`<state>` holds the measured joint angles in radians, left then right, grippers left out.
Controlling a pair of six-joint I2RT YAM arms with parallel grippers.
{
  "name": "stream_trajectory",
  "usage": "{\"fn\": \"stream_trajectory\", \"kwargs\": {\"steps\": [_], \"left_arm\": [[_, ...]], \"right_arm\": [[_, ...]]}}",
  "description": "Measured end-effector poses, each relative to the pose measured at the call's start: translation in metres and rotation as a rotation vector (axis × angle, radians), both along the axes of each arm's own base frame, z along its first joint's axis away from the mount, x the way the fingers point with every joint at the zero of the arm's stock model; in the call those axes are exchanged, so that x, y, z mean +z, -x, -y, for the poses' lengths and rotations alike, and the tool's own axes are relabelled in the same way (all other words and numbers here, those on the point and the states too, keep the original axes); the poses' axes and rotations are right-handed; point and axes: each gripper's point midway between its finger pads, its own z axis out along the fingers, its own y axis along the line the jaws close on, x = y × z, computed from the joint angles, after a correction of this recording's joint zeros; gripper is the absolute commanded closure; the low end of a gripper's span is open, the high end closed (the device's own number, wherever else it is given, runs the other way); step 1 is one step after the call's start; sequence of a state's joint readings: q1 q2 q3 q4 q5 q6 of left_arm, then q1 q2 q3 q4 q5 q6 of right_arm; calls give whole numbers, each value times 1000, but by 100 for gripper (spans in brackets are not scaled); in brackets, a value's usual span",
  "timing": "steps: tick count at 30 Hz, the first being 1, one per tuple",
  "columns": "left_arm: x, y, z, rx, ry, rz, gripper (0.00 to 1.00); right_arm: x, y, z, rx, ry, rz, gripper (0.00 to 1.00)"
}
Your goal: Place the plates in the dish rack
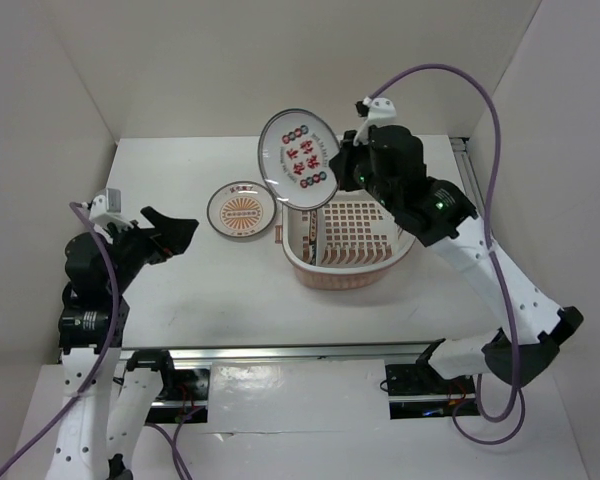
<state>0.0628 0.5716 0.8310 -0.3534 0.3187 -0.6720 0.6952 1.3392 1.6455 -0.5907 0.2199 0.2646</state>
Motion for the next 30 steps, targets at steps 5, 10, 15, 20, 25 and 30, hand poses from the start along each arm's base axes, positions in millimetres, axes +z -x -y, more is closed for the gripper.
{"fn": "stream_trajectory", "kwargs": {"steps": [5,10,15,20,25,30], "left_arm": [[-30,-1,-15,59,-82,-134,0],[-62,7,-18,62,-117,-237,0],[-63,8,-20,64,-131,-238,0],[-62,9,-20,67,-133,-231,0],[-61,9,-20,68,-133,-230,0],[-61,9,-20,68,-133,-230,0]], "right_arm": [[7,9,54,-300,80,17,100],[-16,19,95,-528,206,-31,100],[-40,24,110,-645,316,-68,100],[-57,27,102,-667,332,-85,100],[-93,30,100,-674,395,-126,100],[-123,32,100,-668,456,-167,100]]}}
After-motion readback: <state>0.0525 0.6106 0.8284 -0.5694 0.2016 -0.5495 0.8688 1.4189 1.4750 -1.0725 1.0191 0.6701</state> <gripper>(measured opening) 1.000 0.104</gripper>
